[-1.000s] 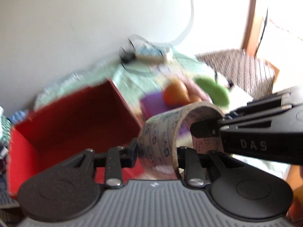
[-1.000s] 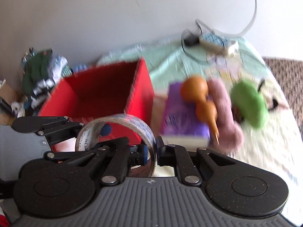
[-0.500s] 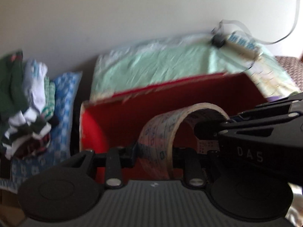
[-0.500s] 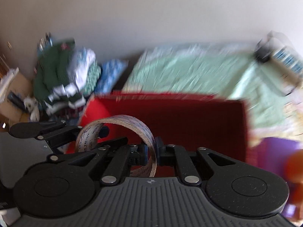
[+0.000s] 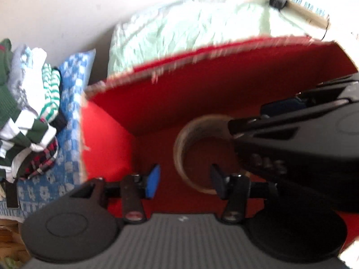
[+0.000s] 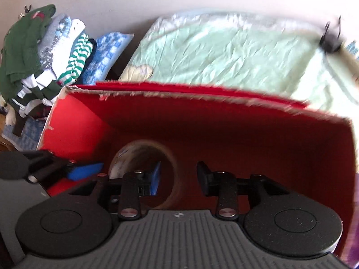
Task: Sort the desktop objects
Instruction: 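Lower the tape roll into the red box and open the right gripper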
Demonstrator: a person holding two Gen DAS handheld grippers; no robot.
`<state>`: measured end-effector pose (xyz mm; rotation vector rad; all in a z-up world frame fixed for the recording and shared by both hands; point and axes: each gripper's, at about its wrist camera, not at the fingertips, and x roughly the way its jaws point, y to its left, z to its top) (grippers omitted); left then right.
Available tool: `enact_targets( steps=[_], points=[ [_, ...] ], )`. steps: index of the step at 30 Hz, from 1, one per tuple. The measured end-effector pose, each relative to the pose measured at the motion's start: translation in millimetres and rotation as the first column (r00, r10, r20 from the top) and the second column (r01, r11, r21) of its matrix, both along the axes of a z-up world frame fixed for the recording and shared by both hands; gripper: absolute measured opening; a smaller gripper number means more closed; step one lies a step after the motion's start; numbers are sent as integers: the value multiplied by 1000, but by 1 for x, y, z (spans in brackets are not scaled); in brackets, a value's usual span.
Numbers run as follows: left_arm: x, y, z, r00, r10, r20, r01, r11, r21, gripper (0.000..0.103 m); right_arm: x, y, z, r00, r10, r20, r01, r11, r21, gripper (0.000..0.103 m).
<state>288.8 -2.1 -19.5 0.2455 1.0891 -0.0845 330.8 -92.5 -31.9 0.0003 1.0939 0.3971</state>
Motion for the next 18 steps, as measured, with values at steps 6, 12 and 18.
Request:
enact_targets(
  steps=[6, 12, 18],
  points=[
    [-41, 1, 44, 985, -22, 173, 12, 998, 55, 99, -42, -44, 43, 994, -37, 105, 25, 993, 112, 47],
    [-114, 17, 76, 967, -74, 242, 99, 991, -92, 97, -125, -94, 62, 991, 41, 129, -69, 972, 223, 69],
    [-201, 10, 46, 983, -145, 116, 169, 956, -240, 98, -186, -125, 26, 993, 114, -7, -109, 966, 234, 71]
  ],
)
